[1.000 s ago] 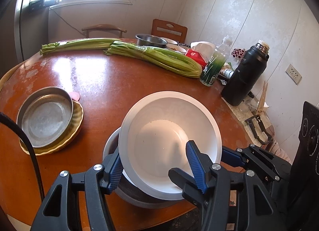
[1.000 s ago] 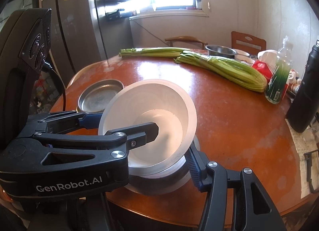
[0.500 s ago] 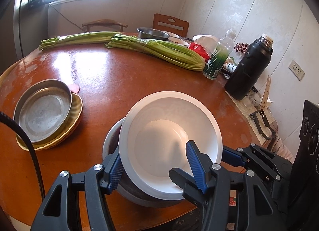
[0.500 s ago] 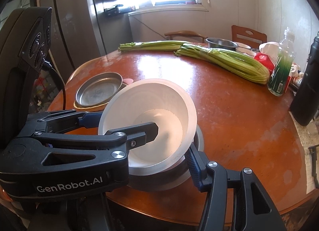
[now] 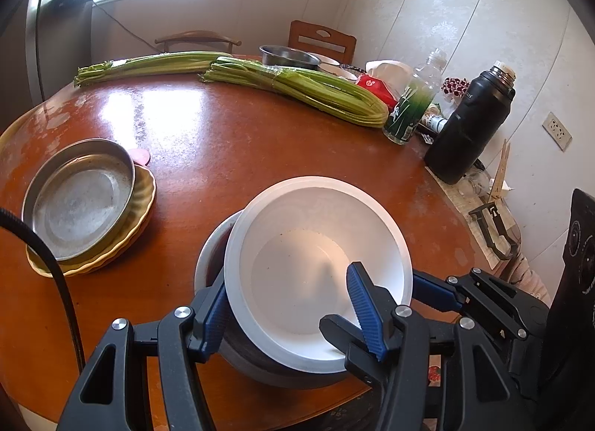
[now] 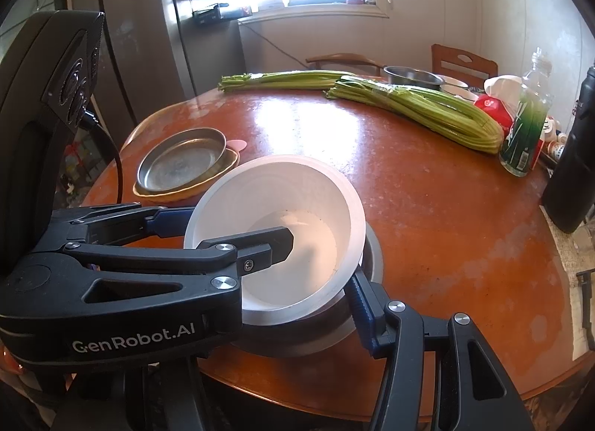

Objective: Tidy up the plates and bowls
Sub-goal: 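Lower the red-printed bowl into the paper bowl inside the steel bowl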

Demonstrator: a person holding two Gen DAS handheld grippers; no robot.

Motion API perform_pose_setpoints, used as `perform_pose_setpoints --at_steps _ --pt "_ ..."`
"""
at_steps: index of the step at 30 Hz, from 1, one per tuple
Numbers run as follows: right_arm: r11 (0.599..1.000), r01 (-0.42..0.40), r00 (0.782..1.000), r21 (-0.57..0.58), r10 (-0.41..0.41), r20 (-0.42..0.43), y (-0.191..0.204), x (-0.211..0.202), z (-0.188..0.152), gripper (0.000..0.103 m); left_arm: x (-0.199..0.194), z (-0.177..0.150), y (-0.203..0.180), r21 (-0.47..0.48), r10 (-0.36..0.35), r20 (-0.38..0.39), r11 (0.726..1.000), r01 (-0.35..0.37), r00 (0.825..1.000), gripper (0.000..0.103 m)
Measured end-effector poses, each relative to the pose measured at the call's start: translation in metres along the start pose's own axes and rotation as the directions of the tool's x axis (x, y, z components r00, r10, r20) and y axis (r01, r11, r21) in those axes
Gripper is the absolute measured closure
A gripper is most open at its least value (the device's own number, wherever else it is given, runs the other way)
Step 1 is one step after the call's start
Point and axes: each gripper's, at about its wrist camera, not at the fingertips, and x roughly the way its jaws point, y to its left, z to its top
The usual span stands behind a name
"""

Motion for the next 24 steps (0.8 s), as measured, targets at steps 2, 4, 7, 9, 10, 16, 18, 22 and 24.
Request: perform_pose_setpoints --at_steps 2,4,7,9,10,16,18,22,24 --pt "1.000 0.004 1.000 -0.003 -0.004 -0.003 0.0006 0.0012 -0.0003 0.045 0.0019 -0.0002 0.0010 -0.002 0.001 -0.006 1.000 -0.001 1.000 0.044" --pt "1.000 0.009 1.000 -0.003 -0.009 -0.007 0.0005 0.0030 -0.0008 0.045 0.0036 -0.0004 0.0011 0.000 0.003 -0.011 1.000 -0.003 1.000 0.044" --pt "1.000 0.018 1.000 0.000 -0.018 -0.008 -0.0005 0.0057 -0.0015 0.045 0.0053 -0.0001 -0.0005 0.006 0.013 -0.010 1.000 -0.013 1.000 0.044" --pt "1.000 0.028 1.000 0.002 -0.028 -0.010 -0.0013 0.0075 -0.0017 0.045 0.0058 -0.0002 -0.0002 0.005 0.013 -0.009 1.000 -0.013 1.000 0.044" --pt "0.999 0.035 0.999 0.004 -0.035 -0.007 -0.0018 0.0077 -0.0017 0.045 0.0056 -0.0003 0.0001 0.004 0.013 -0.009 1.000 -0.013 1.000 0.044" --pt "0.999 0.035 0.999 0.001 -0.035 -0.006 -0.0027 0.0071 -0.0021 0.045 0.0061 -0.0011 0.0015 -0.001 0.022 -0.006 1.000 -0.022 1.000 0.044" --pt "0.999 0.035 0.999 0.003 -0.035 -0.006 -0.0031 0.0067 -0.0022 0.045 0.0057 -0.0011 0.0013 -0.003 0.022 -0.006 1.000 -0.022 1.000 0.044" --pt "0.999 0.037 0.999 0.006 -0.037 -0.002 -0.0040 0.0035 -0.0028 0.045 0.0046 -0.0006 0.0011 -0.007 0.024 -0.003 1.000 -0.024 1.000 0.044" --pt "0.999 0.035 0.999 0.005 -0.035 -0.001 -0.0044 0.0028 -0.0027 0.045 0.0036 -0.0010 0.0020 -0.008 0.023 -0.002 1.000 -0.023 1.000 0.044"
